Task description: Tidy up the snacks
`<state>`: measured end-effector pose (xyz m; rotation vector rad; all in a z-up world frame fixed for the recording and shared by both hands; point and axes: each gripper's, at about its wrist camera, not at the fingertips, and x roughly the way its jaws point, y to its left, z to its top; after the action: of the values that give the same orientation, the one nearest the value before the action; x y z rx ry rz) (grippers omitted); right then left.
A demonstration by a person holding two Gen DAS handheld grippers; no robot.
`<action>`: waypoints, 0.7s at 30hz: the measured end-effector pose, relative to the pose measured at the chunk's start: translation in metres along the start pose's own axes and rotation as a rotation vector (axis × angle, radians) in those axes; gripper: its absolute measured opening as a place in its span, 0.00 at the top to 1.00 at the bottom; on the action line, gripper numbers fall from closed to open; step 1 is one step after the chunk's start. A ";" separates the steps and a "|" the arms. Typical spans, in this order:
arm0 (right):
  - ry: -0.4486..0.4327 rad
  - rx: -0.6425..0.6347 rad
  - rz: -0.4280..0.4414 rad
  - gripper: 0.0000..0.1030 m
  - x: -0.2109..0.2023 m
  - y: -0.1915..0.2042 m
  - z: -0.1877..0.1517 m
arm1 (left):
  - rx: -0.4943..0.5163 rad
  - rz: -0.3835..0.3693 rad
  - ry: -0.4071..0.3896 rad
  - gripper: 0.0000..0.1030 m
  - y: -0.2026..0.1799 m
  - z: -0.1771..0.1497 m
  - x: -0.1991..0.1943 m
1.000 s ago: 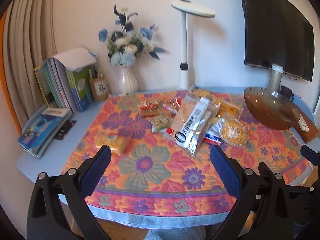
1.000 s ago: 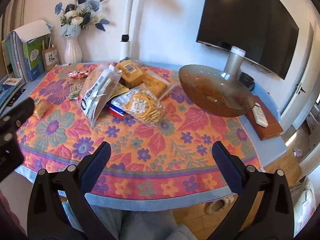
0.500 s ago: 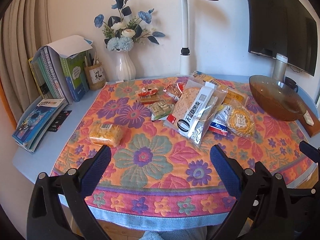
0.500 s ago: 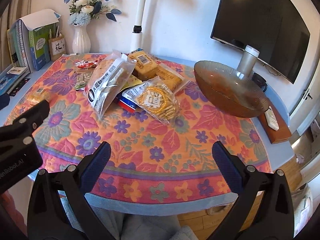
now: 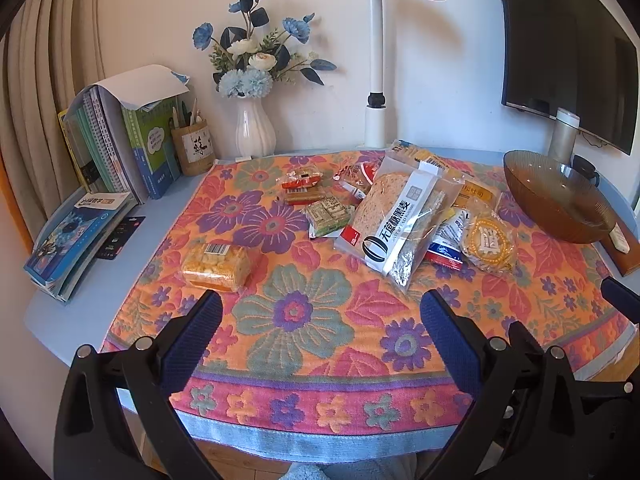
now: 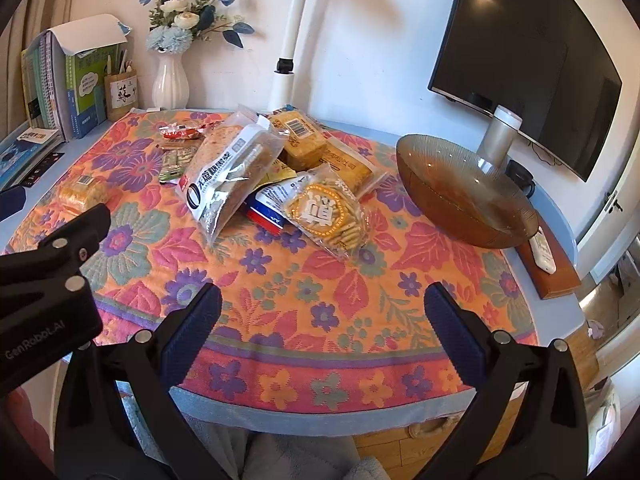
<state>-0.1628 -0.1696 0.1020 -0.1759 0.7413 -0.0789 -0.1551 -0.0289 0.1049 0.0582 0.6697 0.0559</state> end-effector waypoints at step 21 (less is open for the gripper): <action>0.035 0.065 0.109 0.03 0.017 -0.017 -0.001 | -0.227 0.119 0.026 0.05 0.114 0.000 0.023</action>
<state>-0.1512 -0.1885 0.0926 -0.0722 0.7812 -0.0024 -0.1409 0.0862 0.0986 -0.1218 0.6822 0.2469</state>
